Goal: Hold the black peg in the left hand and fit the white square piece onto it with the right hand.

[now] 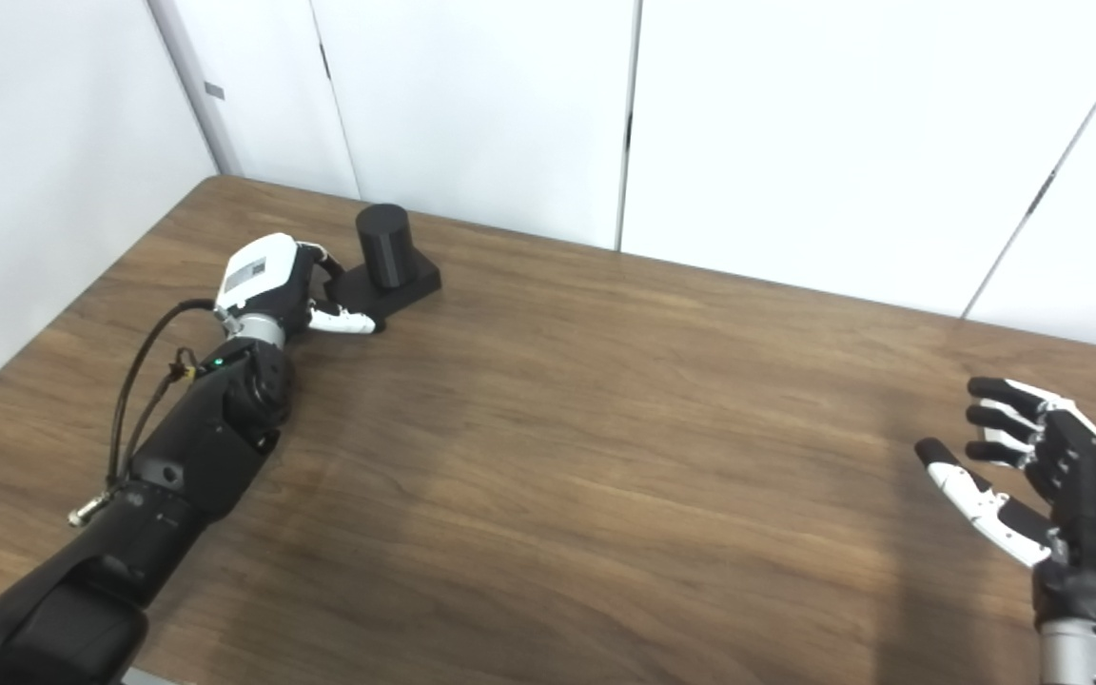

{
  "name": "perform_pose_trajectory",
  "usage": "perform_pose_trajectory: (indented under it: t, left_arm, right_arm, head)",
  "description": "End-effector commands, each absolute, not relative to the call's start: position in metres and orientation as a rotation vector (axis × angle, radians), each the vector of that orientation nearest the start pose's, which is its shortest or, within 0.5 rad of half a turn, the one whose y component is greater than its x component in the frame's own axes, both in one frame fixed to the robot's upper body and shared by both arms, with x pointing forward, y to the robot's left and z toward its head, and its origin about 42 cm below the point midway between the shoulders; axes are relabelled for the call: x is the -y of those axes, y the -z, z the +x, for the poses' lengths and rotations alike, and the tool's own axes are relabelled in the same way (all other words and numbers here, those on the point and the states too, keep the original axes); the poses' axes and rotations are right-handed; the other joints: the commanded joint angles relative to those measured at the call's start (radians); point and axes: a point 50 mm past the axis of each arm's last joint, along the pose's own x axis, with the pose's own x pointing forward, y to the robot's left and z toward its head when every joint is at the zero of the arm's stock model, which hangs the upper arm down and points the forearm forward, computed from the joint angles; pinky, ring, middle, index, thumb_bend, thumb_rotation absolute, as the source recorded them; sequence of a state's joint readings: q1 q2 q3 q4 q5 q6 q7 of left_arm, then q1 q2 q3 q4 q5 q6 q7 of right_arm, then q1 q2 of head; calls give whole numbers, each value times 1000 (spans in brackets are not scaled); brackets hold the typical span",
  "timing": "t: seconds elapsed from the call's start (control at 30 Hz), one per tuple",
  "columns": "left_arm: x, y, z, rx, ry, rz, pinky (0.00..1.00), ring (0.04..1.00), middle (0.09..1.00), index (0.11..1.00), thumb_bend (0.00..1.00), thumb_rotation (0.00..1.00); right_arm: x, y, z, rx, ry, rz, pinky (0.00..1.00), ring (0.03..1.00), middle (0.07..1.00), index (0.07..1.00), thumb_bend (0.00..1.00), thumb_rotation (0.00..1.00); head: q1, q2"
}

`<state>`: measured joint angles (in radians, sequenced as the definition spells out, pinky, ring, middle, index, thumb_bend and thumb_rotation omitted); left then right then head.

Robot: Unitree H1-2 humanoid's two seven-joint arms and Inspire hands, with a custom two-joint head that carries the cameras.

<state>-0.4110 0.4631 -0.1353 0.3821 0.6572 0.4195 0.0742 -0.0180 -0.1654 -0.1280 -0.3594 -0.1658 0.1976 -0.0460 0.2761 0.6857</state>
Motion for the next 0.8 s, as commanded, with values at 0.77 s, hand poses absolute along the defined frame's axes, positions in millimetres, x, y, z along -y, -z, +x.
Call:
perform_pose_trajectory:
  t: [0.77]
  left_arm:
    - [-338,-151,391,-77,396,1027,923,977,915,489,520,72]
  right_arm:
    - [287,-217,280,275,221,-348,558,701,729,492,494,120]
  head:
    - [-15,4]
